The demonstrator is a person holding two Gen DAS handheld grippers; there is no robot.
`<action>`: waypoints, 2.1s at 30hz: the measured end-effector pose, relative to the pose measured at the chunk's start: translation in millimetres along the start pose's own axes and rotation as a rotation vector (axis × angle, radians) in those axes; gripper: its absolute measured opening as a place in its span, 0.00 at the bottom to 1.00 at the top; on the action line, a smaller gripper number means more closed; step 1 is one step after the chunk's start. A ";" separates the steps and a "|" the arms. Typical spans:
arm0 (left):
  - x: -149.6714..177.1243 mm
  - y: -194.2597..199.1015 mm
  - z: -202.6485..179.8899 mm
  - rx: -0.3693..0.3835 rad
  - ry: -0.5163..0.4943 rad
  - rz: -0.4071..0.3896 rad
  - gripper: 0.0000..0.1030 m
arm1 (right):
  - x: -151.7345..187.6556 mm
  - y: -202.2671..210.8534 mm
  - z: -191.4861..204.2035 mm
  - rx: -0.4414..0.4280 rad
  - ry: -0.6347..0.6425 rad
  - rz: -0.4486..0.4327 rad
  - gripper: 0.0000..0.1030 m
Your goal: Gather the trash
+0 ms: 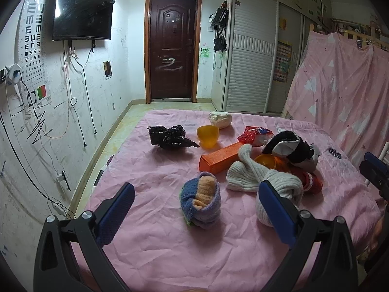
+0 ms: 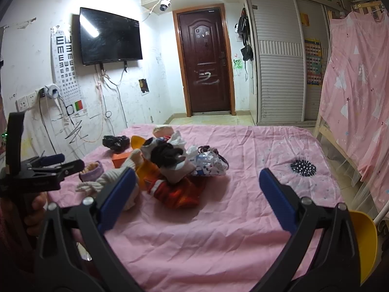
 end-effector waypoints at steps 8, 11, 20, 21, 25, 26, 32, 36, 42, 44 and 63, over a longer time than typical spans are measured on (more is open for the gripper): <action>0.4 0.6 -2.3 0.004 -0.005 0.002 0.92 | -0.2 -0.7 4.1 -0.002 0.007 -0.001 0.95; 1.0 1.0 -3.0 0.007 -0.007 0.004 0.92 | -0.2 -0.7 3.6 -0.001 0.005 0.000 0.95; 1.8 0.3 -4.6 0.011 -0.012 0.008 0.92 | -0.1 -0.1 4.5 -0.001 0.007 0.000 0.95; 1.9 0.4 -4.5 0.012 -0.011 0.007 0.92 | -0.1 -1.1 4.0 -0.002 0.008 0.000 0.95; 1.9 0.4 -4.6 0.012 -0.010 0.007 0.92 | -0.1 -0.9 4.2 -0.001 0.008 0.000 0.95; 2.0 0.3 -4.8 0.012 -0.011 0.007 0.92 | -0.2 -0.8 3.7 0.000 0.008 -0.001 0.95; 2.3 0.4 -5.5 0.013 -0.011 0.008 0.92 | -0.2 -1.2 3.6 0.002 0.008 0.000 0.95; 2.4 0.3 -5.5 0.013 -0.010 0.008 0.92 | 0.0 0.2 4.8 0.001 0.013 -0.001 0.95; 3.0 0.0 -6.1 0.013 -0.009 0.009 0.92 | 0.1 0.2 5.2 0.001 0.012 -0.001 0.95; 3.0 0.0 -6.2 0.012 -0.010 0.008 0.92 | 0.1 0.1 4.9 0.000 0.013 -0.001 0.95; 2.3 -3.6 -5.4 0.016 -0.008 0.019 0.92 | 1.0 -2.6 5.8 0.002 0.011 0.007 0.95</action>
Point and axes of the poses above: each gripper's, at about its wrist camera, not at the fingertips, and y roughly against the way its jaws point, z to its left, x to its underside, the point moved 4 cm from there along -y, roughly the way its jaws point, and after that the axes turned 12 degrees about z, right-handed, at the moved point
